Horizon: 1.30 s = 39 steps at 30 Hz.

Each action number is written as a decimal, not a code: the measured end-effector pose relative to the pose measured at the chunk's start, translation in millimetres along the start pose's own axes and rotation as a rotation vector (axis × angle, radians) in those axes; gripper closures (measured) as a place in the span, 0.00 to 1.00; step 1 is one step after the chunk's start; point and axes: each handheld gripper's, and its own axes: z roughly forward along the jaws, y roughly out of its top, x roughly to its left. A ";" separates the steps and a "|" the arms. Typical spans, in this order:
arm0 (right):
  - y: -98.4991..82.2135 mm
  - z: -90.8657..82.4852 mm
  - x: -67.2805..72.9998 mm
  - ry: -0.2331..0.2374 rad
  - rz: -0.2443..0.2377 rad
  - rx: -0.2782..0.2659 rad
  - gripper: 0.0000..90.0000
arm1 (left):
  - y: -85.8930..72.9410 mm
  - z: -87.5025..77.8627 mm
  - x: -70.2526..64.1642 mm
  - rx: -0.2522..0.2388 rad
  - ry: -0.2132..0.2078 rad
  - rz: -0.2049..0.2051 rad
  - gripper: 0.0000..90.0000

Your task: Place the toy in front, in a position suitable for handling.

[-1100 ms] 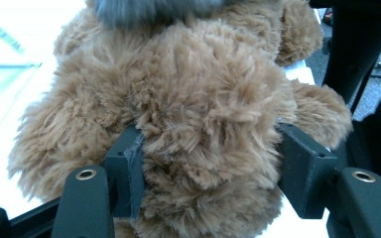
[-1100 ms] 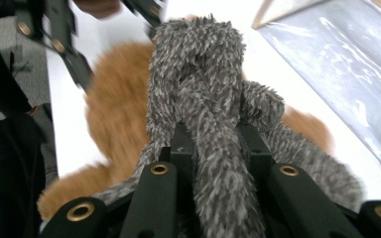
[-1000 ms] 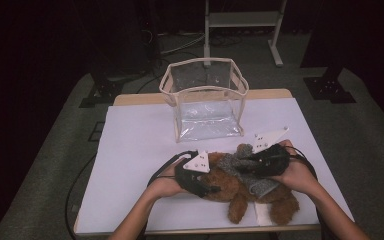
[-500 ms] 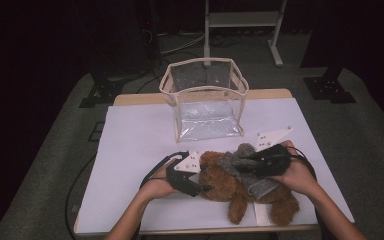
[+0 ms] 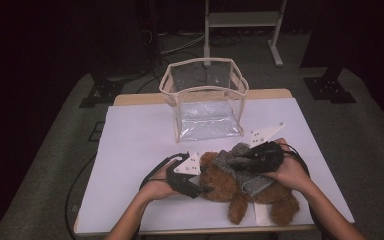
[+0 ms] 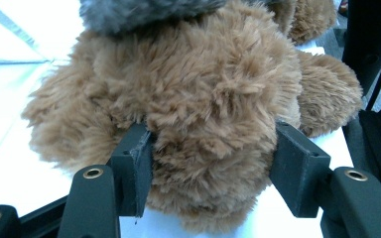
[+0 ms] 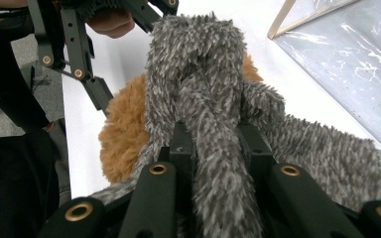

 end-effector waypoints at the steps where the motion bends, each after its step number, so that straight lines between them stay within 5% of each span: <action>1: 3.9 2.3 0.0 0.001 -0.009 0.003 0.80 | 0.3 0.3 -0.4 0.000 -0.001 0.002 0.44; 8: 39.1 37.5 -4.3 0.050 -0.047 0.031 0.80 | 0.7 -0.3 -6.9 0.007 -0.011 0.025 0.44; 12: 43.7 47.8 -6.6 0.056 -0.047 0.042 0.80 | -2.9 -2.4 -5.5 -0.003 -0.011 0.014 0.44; 19: 17.9 15.2 -9.5 0.000 -0.015 0.038 0.81 | -2.3 -1.0 -1.9 0.001 0.013 -0.003 0.44; 29: -23.3 -26.9 22.2 -0.054 0.005 0.008 0.80 | -4.1 -0.7 7.4 -0.006 0.042 -0.052 0.43; 35: -25.3 -22.2 44.3 -0.086 -0.035 0.015 0.80 | -5.7 -2.8 8.1 0.002 0.050 -0.050 0.42; 39: -26.7 -17.8 35.8 -0.096 -0.029 0.011 0.81 | -12.2 -4.8 6.9 -0.010 0.038 -0.043 0.36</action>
